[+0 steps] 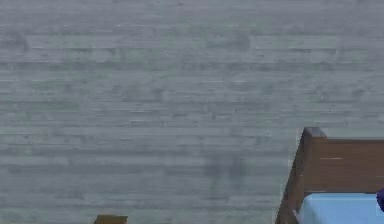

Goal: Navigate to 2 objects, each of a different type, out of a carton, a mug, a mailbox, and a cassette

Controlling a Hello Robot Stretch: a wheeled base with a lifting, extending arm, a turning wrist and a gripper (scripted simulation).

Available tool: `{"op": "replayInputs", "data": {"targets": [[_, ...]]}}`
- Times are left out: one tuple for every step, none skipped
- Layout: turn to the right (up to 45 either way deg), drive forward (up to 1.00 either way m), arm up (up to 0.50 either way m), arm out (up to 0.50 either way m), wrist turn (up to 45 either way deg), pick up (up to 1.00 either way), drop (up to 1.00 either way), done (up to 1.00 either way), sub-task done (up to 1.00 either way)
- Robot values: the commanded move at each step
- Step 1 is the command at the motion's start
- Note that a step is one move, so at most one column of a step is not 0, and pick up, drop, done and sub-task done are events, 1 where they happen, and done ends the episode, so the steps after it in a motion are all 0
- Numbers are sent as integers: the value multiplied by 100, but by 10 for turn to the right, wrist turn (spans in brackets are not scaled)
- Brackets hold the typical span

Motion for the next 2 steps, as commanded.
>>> {"op": "replayInputs", "data": {"targets": [[-390,0,0,0,0,0,0,0,0],[0,0,0,0,0,0,0,100,0]]}}
